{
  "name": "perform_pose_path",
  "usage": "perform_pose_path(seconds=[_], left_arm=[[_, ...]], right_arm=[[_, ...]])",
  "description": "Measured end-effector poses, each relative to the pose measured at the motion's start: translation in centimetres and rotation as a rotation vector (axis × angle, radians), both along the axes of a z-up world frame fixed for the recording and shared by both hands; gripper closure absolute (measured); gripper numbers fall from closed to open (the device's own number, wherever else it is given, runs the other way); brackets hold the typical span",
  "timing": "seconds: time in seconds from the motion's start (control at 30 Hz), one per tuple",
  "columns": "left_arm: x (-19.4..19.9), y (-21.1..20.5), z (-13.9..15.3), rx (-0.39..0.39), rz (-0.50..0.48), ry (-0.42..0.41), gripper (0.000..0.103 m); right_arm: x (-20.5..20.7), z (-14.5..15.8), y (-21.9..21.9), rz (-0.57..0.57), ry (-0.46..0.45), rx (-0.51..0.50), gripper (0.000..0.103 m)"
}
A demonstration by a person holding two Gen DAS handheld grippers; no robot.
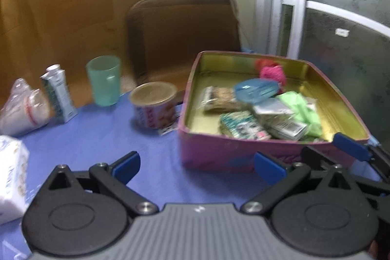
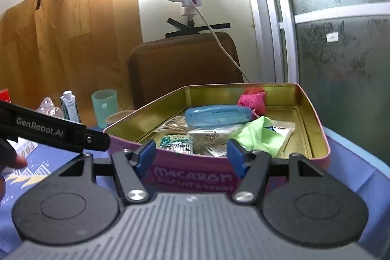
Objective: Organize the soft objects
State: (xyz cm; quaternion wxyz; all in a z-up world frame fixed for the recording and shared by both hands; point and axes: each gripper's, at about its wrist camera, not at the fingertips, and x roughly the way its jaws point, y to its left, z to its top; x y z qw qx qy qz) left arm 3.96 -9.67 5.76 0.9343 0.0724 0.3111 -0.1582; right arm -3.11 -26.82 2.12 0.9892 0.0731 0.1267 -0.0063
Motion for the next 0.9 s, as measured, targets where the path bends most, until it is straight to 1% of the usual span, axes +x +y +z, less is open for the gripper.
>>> perform_pose_path(seconds=[0.07,0.2,0.53,0.63,0.77,0.9], left_arm=[[-0.3,0.7,-0.2,0.012,0.028,0.004,0.0],[-0.6,2.1,-0.7,0.005,0.066,0.028,0.0],[-1.3,3.4,-2.1,0.039,0.102,0.055,0.0],[-1.5,3.5,-2.4,0.044,0.112,0.05,0.0],[-1.9,3.6,-2.5,0.059,0.122,0.014,0.0],[-2.0,3.4,-2.4,0.072,0.114,0.011,0.0]], right_arm=[[-0.7,-0.1,0.3,0.018,0.003,0.018,0.036],[-1.1,0.0,1.3,0.032,0.001,0.008,0.037],[-1.4,0.6,1.6,0.059,0.026,0.112,0.036],[-1.4,0.5,1.6,0.06,0.041,0.139,0.035],[-1.2,0.4,1.5,0.059,0.063,0.172,0.034],[-1.1,0.4,1.0,0.053,0.072,0.203,0.031]])
